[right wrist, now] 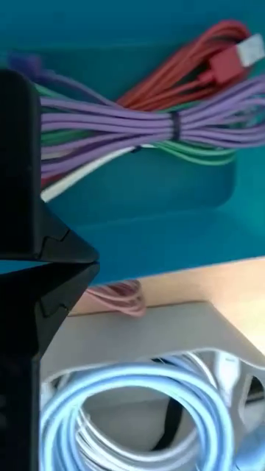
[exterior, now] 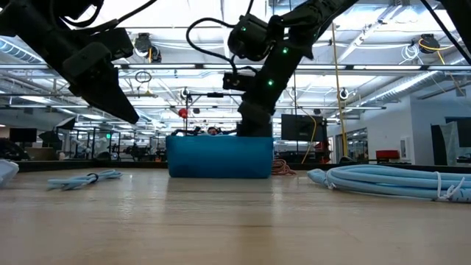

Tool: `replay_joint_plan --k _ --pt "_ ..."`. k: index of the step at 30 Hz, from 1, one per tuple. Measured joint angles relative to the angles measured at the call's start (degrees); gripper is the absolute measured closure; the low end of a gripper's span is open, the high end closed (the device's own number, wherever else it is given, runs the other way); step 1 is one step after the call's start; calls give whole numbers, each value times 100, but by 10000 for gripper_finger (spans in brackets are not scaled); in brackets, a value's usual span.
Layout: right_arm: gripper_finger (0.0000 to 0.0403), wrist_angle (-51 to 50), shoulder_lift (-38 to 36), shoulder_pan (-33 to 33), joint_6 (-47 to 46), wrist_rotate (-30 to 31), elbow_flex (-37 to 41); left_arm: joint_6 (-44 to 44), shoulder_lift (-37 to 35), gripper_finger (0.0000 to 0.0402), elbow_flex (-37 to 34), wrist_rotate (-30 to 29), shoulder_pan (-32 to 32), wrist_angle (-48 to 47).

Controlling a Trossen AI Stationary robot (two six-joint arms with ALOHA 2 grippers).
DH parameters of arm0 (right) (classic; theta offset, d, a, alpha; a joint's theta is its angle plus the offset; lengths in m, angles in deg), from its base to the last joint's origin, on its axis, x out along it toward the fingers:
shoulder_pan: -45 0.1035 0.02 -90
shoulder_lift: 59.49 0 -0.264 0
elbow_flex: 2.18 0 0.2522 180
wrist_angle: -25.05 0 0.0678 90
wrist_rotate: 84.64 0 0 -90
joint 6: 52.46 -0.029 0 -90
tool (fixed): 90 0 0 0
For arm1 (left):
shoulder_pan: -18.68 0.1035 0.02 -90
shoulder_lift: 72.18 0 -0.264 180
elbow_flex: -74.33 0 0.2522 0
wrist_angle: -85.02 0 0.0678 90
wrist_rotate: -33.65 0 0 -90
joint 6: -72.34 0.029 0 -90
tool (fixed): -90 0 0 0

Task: Pick & Place USB Port
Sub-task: Put the blue charger cable into the blue bin

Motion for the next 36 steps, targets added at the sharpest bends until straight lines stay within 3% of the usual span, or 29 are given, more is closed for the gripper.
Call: replay_joint_plan --k 11,18,27,36 --pt "403 116 0 245 106 253 0 0 -1 243 0 -2 0 -1" --pt "403 1031 -452 863 429 316 -7 -385 -1 243 0 187 31 -351" --pt "403 859 -1654 2087 386 364 -9 -1641 1 243 0 1527 267 -1405" --pt "398 -711 -1871 2709 -231 2539 4 -2149 41 230 27 3747 659 -886"
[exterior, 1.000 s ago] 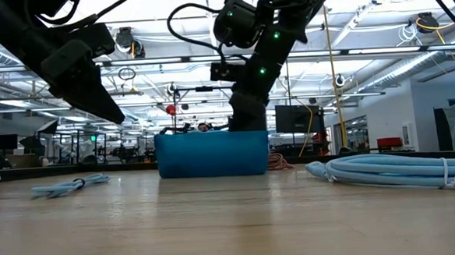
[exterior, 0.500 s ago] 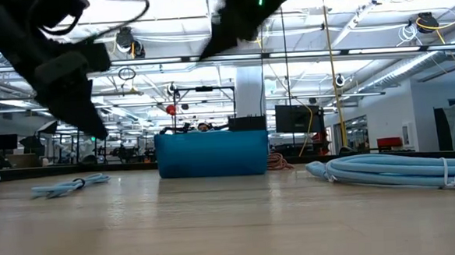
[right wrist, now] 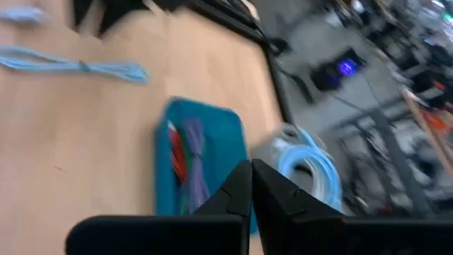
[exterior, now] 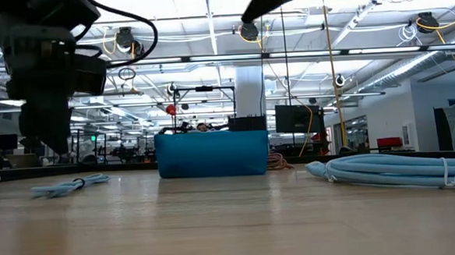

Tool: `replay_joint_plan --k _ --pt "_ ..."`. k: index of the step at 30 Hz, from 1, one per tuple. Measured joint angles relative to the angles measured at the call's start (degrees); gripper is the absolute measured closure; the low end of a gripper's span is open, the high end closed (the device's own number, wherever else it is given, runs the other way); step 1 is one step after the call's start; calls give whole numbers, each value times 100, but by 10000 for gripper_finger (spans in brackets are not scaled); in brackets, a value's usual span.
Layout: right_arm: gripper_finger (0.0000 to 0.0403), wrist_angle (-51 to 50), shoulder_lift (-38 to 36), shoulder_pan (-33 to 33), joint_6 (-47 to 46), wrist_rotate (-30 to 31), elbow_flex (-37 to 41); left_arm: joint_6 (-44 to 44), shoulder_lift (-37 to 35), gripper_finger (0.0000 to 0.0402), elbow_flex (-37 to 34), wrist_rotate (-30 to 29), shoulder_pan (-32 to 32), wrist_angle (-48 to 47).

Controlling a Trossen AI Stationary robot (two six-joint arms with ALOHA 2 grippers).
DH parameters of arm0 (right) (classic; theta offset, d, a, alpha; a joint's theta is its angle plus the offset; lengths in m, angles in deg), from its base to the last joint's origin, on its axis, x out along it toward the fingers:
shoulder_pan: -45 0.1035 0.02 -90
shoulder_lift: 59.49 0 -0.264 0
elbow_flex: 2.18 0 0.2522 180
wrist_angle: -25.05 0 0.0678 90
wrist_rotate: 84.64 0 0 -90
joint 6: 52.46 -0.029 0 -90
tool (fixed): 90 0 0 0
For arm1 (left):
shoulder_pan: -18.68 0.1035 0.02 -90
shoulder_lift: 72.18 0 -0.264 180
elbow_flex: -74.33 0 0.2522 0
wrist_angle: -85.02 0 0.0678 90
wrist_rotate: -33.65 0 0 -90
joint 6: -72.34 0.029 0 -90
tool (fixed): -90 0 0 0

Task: Pick & Place USB Port
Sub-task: Put the blue charger cable into the blue bin

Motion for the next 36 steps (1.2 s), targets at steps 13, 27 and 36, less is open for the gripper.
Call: replay_joint_plan --k 13,27,36 --pt "346 386 6 -5 -539 194 865 -6 1769 129 1058 748 783 -1677" --pt "339 952 -15 169 -671 191 1519 715 3130 169 2334 585 644 -1717" --pt "339 1021 -21 259 -626 495 1519 1111 3006 146 2570 221 583 -2257"
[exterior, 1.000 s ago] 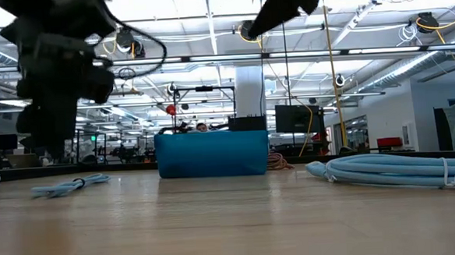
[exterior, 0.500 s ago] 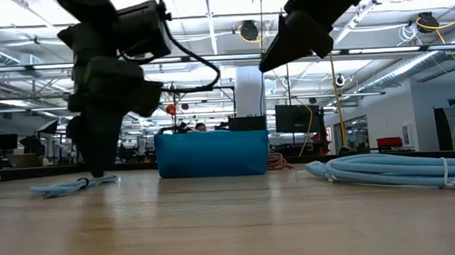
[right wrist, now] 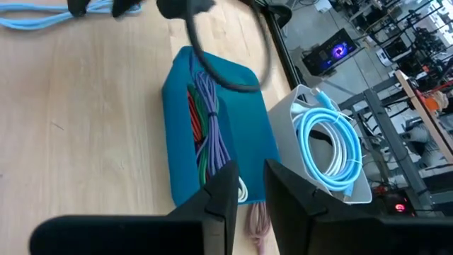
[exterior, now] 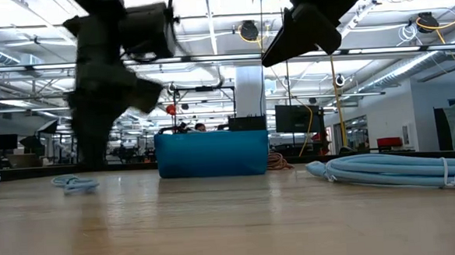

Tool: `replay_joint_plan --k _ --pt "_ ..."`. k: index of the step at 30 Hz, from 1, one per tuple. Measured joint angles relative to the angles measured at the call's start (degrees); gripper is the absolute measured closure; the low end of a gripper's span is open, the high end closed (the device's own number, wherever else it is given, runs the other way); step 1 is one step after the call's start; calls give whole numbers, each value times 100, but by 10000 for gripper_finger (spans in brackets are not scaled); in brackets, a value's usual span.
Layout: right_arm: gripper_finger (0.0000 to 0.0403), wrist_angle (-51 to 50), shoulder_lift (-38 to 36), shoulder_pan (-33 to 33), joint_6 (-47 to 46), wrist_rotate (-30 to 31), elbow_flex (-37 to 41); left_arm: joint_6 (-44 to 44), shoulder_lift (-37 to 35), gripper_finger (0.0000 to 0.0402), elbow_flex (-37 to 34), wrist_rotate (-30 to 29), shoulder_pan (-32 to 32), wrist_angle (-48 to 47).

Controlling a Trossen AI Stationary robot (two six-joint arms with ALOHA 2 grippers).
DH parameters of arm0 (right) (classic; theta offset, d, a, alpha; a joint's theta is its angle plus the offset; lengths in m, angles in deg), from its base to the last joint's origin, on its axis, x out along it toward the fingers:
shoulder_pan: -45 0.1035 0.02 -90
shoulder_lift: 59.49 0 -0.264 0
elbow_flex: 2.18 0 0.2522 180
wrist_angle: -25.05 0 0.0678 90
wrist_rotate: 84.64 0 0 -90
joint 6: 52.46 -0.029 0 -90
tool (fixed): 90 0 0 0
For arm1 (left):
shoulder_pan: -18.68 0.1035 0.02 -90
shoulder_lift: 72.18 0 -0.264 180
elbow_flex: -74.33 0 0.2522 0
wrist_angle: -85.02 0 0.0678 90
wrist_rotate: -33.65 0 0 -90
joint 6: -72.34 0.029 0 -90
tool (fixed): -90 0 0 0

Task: Pick & Place USB Port
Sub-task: Put the blue charger cable into the blue bin

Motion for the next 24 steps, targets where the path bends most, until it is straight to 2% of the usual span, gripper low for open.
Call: replay_joint_plan --k 3,7,11,13,16,18,24 --pt "339 46 -1 0 1 1 0 1020 -109 138 315 -371 -237 45" --pt "339 41 -1 0 3 0 0 2749 -145 145 574 -565 -822 -75" --pt "339 37 1 0 -37 0 0 4498 -168 167 565 -1435 -1524 -310" --pt "339 33 1 0 -63 0 0 5098 -158 179 504 -1856 -1792 -468" --pt "339 11 -1 0 -71 0 0 5527 -168 193 420 -2281 -2014 -504" --pt "339 13 -1 0 -74 0 0 5503 -164 201 413 -2388 -2029 -580" --pt "339 13 1 0 -94 0 0 5001 -156 219 413 -2188 -1843 -627"
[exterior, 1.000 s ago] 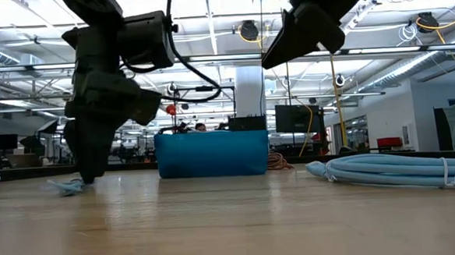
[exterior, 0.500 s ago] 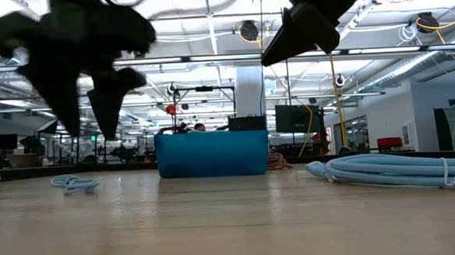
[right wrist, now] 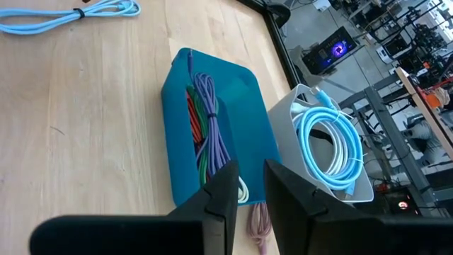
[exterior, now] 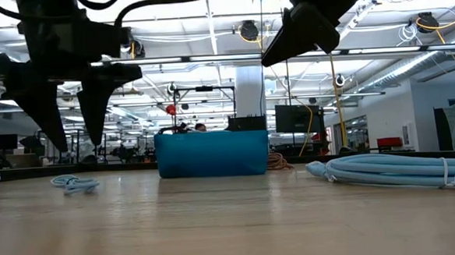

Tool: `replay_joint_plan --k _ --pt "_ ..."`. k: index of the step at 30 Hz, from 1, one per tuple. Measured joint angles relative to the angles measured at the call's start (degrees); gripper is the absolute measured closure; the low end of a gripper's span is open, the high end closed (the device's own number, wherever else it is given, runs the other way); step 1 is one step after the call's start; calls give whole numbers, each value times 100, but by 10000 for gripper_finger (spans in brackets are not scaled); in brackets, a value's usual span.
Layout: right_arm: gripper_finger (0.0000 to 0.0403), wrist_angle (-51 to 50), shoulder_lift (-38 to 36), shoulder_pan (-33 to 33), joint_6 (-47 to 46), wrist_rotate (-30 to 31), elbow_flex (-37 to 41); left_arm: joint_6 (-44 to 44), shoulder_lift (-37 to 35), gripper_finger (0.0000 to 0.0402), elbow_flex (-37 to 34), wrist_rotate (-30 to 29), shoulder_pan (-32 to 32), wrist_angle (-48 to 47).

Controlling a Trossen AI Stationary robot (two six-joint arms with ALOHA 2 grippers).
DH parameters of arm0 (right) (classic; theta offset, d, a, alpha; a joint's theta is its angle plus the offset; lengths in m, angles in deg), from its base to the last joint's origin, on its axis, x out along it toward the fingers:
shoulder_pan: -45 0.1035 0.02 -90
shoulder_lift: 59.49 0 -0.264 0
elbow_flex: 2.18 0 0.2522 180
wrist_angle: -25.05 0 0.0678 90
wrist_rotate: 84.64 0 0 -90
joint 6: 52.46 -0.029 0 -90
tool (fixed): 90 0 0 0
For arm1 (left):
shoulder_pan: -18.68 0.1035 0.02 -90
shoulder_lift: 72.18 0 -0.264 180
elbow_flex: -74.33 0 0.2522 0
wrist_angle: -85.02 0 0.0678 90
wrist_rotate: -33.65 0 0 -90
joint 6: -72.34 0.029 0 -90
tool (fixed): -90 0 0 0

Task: Pick & Place USB Port
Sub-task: Put the blue charger cable into the blue bin

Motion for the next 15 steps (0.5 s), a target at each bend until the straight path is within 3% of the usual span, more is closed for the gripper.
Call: replay_joint_plan --k 7,15 --pt "339 -22 -1 0 -66 -4 0 -58 0 216 -276 728 203 34" --pt "339 -31 -1 2 -66 -6 0 137 0 198 -748 444 378 446"
